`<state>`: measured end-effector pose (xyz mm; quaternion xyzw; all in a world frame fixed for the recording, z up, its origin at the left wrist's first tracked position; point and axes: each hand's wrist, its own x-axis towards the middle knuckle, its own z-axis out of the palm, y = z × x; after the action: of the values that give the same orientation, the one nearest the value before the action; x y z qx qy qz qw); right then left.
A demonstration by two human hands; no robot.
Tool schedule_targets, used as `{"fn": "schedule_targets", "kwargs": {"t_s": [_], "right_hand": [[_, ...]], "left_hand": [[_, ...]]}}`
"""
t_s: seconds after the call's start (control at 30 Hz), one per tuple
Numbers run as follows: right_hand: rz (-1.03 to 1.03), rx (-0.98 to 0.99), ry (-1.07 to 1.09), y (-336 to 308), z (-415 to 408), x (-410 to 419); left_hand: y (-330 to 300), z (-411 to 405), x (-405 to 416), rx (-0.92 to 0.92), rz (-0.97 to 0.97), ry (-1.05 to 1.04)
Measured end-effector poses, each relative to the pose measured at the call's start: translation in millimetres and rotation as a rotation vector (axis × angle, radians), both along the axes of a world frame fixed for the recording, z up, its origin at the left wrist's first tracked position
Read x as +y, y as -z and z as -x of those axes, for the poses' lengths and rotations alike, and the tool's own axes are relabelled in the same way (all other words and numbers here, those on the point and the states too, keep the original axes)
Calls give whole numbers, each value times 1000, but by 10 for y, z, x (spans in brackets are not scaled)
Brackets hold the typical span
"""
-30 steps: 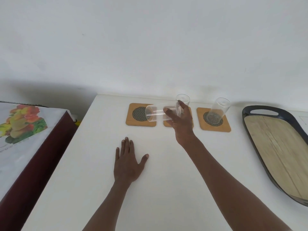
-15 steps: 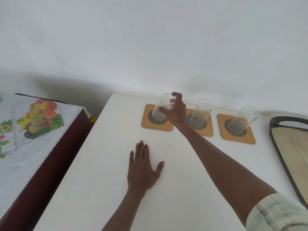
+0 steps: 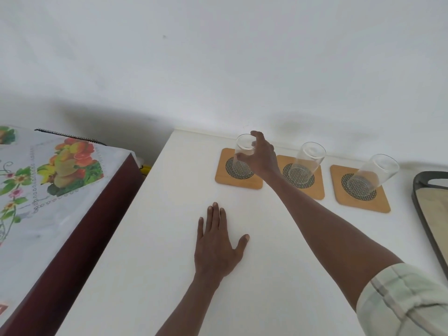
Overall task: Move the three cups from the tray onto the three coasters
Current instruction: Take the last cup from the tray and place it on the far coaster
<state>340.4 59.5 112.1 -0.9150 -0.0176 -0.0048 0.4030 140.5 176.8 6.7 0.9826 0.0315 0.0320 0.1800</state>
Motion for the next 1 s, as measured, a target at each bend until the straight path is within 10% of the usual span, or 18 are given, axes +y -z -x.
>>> {"fn": "schedule_targets", "kwargs": {"t_s": [1.0], "right_hand": [[42, -50, 14, 122, -39, 63]], "left_hand": [[4, -1, -4, 10, -9, -1]]}}
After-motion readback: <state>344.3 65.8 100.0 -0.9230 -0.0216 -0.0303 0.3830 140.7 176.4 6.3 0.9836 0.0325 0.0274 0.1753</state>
